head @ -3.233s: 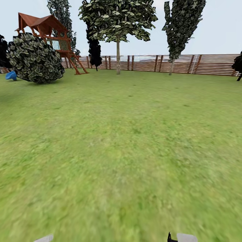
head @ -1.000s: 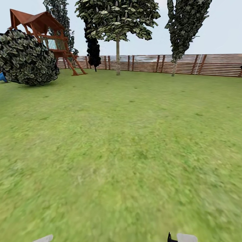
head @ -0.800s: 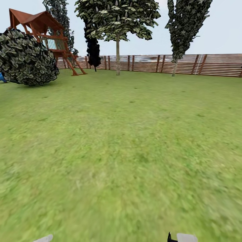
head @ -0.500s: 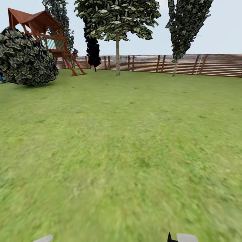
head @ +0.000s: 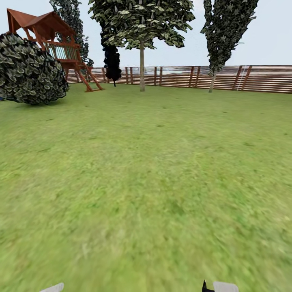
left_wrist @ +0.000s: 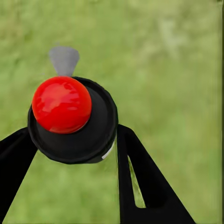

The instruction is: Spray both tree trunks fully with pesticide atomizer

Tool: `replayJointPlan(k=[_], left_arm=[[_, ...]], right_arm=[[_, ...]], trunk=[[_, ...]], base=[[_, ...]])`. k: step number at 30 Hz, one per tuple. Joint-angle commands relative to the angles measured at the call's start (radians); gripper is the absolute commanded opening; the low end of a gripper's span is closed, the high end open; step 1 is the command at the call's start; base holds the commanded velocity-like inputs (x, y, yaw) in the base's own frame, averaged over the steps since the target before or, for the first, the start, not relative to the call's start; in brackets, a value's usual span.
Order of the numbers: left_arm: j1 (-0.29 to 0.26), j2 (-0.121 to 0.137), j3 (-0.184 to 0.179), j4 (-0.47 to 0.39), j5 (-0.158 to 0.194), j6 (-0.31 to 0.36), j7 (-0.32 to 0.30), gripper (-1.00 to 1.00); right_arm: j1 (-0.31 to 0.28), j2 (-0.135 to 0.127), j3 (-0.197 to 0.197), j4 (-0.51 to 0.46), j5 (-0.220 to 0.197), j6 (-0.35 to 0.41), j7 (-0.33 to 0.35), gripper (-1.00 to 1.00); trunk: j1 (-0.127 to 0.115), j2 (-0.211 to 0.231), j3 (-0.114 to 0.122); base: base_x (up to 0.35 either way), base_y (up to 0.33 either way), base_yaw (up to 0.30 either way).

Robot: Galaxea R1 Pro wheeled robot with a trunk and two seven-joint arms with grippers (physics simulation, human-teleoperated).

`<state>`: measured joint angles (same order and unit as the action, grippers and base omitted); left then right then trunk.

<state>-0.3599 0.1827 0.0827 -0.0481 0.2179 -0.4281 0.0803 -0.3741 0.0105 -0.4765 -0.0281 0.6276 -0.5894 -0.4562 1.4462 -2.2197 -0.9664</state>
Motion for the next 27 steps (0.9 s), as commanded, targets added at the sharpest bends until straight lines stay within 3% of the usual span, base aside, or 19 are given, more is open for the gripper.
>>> replayJointPlan(k=[1, 27], left_arm=[[-0.001, 0.000, 0.008, 0.001, -0.003, -0.003, -0.001, -1.00], [-0.001, 0.000, 0.007, 0.001, -0.003, -0.003, -0.001, -1.00]], right_arm=[[0.000, 0.000, -0.007, 0.001, 0.011, -0.001, -0.006, 1.00], [0.000, 0.000, -0.007, 0.001, 0.011, -0.001, -0.006, 1.00]], trunk=[[0.000, 0.000, -0.001], [0.000, 0.000, -0.001]], base=[[0.340, 0.000, 0.000], [0.340, 0.000, 0.000]])
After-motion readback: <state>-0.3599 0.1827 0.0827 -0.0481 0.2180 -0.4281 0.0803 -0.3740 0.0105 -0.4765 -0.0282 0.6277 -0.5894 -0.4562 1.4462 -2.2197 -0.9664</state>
